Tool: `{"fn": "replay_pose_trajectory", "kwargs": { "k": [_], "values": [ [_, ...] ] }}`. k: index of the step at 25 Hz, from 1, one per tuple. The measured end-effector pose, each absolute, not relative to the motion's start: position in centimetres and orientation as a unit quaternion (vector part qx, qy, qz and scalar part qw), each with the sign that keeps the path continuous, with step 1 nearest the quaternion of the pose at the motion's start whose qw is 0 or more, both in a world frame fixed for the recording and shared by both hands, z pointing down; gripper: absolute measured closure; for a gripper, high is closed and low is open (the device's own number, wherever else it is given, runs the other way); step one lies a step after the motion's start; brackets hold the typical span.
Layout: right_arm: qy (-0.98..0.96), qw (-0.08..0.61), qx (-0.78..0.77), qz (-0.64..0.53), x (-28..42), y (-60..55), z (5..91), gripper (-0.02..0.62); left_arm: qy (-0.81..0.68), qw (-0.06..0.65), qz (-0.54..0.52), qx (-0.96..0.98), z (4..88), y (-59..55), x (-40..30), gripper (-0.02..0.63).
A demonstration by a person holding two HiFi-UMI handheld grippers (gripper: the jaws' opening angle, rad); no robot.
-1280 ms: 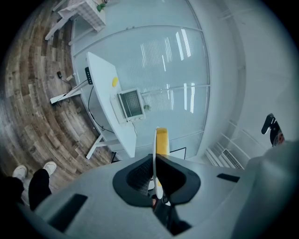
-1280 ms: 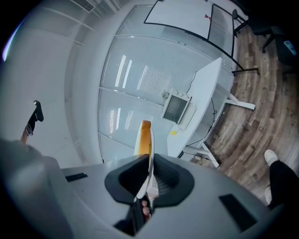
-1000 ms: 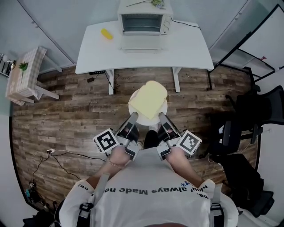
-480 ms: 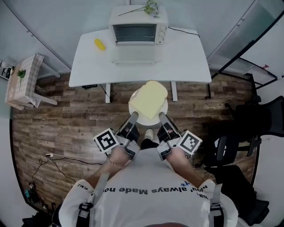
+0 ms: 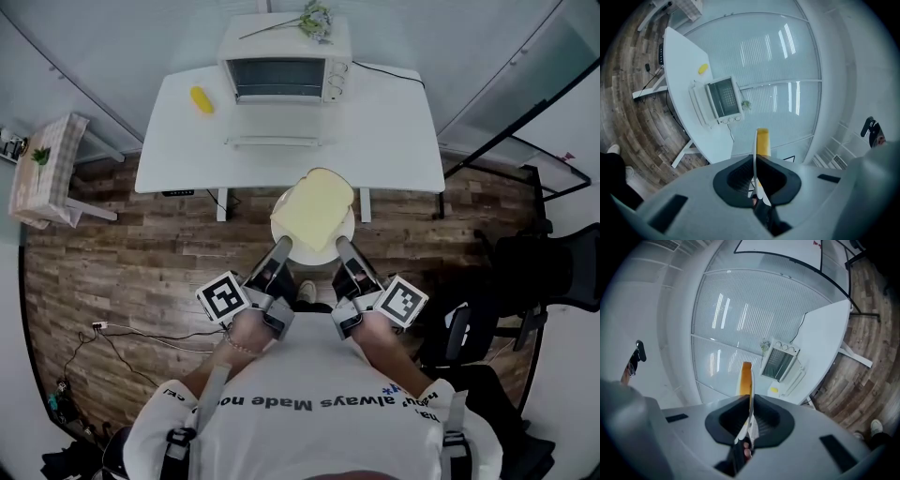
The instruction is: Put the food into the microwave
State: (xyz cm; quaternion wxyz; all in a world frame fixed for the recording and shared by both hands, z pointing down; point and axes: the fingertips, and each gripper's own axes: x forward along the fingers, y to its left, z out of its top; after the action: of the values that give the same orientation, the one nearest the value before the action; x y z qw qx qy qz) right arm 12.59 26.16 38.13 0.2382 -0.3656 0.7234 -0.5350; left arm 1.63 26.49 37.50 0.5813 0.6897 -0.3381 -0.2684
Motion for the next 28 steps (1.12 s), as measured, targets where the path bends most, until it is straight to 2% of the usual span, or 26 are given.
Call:
{"fn": "replay_pose_trajectory", "kwargs": {
  "k": [14, 28],
  "values": [
    [0.716, 0.236, -0.380, -0.536, 13.2, 18.3, 39.6, 0.571, -0.331, 0.589, -0.263, 0.689, 39.0, 18.3, 2.2, 0.588],
    [0.717, 0.230, -0.378, -0.538, 7.6, 5.1, 39.1, 0.571, -0.332, 0.590, -0.269, 0.686, 38.6, 5.2, -3.3, 0.588]
  ]
}}
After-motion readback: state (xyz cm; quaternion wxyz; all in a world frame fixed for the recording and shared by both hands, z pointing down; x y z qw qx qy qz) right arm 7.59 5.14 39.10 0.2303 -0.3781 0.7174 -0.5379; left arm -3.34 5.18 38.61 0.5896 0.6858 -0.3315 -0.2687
